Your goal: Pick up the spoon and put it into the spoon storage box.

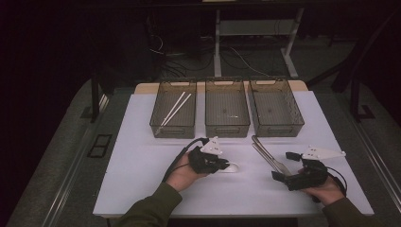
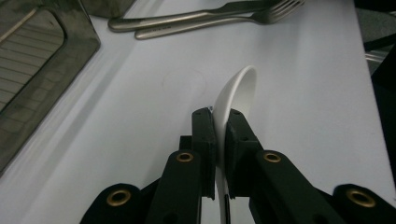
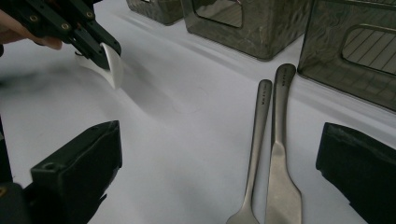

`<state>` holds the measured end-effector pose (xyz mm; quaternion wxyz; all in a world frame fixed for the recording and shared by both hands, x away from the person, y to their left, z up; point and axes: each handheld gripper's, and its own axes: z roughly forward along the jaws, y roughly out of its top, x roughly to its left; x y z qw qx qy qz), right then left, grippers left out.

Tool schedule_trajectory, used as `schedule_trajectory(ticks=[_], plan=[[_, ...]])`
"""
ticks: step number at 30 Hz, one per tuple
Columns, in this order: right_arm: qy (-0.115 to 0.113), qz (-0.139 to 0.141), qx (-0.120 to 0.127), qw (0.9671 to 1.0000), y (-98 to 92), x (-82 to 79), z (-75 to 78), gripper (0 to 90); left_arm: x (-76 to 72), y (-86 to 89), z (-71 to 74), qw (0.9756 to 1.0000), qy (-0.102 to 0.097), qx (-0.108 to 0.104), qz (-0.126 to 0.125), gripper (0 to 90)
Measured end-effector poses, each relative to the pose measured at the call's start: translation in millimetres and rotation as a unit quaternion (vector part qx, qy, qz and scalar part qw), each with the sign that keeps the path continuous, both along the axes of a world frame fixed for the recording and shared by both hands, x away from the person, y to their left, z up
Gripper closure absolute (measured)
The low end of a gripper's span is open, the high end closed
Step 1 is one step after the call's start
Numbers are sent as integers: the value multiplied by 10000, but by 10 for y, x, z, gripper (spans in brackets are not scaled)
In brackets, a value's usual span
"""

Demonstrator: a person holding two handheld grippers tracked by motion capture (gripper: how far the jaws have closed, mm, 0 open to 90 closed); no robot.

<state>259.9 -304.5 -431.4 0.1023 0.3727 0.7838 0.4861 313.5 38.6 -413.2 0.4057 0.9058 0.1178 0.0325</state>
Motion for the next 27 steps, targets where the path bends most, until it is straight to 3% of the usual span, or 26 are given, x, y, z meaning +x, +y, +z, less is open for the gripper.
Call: schedule_trajectory(ticks=[10,19,27], plan=[[3,-36,6,10000,-10,12,-3,4,70,83,101,9998,-5,-194,-109,836],[-15,-33,5,10000,-16,11,-1,4,177,82,200,9997,-78,-197,-74,836],[-30,-19,-7,10000,-21,13,-2,4,315,74,374,9995,-200,-255,-44,835]])
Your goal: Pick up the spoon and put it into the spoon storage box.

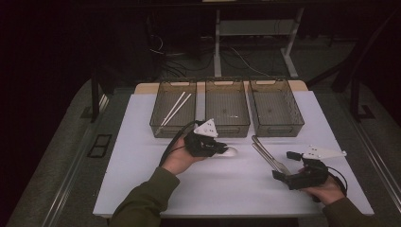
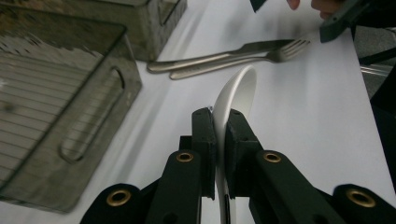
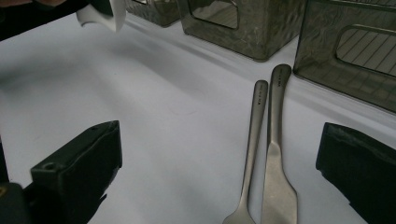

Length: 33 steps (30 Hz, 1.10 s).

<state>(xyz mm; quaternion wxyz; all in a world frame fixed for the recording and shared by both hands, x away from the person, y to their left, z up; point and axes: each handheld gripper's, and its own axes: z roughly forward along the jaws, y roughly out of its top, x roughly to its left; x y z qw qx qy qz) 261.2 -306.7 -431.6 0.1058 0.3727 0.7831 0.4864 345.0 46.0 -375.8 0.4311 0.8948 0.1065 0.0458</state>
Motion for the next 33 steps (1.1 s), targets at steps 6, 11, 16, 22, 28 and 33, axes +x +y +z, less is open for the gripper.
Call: schedule_trajectory(ticks=[6,11,16,22,28,33], plan=[[-8,-30,13,10000,3,-1,1,4,111,-24,131,9999,-97,19,49,836],[31,-49,30,10000,5,-8,4,4,217,-59,233,9998,-167,64,59,836],[7,-62,45,10000,3,-8,5,4,345,-105,350,9995,-284,102,80,836],[21,-75,57,10000,-1,-8,6,4,518,-169,503,9990,-414,37,174,836],[7,-58,62,10000,-7,-9,9,4,710,-255,595,9984,-502,28,250,836],[20,-67,89,9999,-7,-13,11,4,849,-343,556,9983,-505,70,293,836]])
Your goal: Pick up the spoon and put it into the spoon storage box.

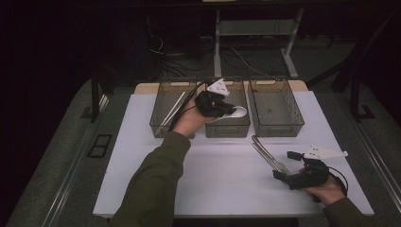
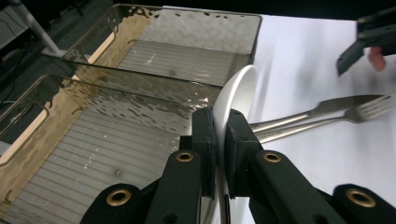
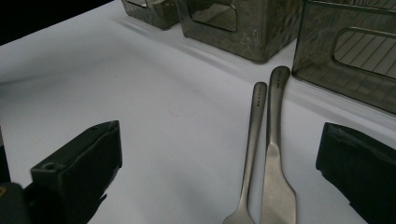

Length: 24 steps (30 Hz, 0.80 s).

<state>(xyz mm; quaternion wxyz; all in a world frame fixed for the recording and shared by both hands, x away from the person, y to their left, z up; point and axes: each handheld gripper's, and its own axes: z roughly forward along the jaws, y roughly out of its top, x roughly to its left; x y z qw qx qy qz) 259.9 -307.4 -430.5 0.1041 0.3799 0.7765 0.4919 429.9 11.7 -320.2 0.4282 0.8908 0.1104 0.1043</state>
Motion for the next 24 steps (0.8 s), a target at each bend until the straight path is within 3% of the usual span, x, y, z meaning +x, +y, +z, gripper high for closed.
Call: schedule_trajectory(ticks=[6,16,17,23,24], plan=[[5,12,2,10000,-1,1,0,4,151,-95,-118,9999,2,82,62,835],[12,33,14,10000,0,-2,4,4,366,-209,-327,9994,187,204,229,835],[12,26,27,10000,1,-2,3,4,402,-217,-353,9992,143,315,193,835],[-10,33,27,10000,-6,-2,5,4,462,-243,-493,9982,298,426,311,835],[-12,35,24,10000,-7,-2,5,4,469,-246,-506,9977,303,532,291,835]])
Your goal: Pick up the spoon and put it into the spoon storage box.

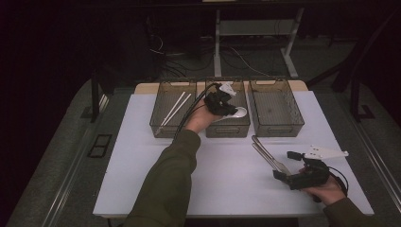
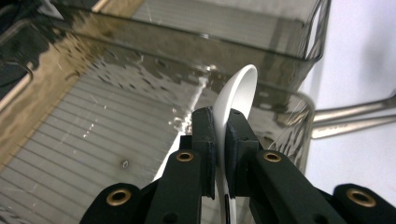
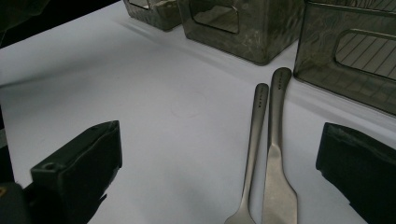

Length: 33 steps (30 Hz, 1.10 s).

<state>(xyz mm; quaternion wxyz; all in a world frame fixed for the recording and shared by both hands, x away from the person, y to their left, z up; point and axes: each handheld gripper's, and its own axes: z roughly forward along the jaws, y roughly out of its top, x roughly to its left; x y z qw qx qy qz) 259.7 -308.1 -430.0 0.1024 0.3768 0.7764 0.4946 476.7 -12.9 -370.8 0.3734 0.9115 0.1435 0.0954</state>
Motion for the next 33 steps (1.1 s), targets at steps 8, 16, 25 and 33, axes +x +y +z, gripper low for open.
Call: schedule_trajectory(ticks=[8,16,25,33], plan=[[12,-3,5,10000,1,0,1,4,4,-64,-110,9996,123,270,35,834],[-5,11,-6,10000,-1,4,0,4,19,-60,-194,9984,333,435,146,825],[-18,19,-9,10000,1,4,-1,4,14,-25,-171,9993,297,143,184,756],[13,3,-6,10000,17,25,0,4,-80,50,-25,9969,534,-525,257,634]])
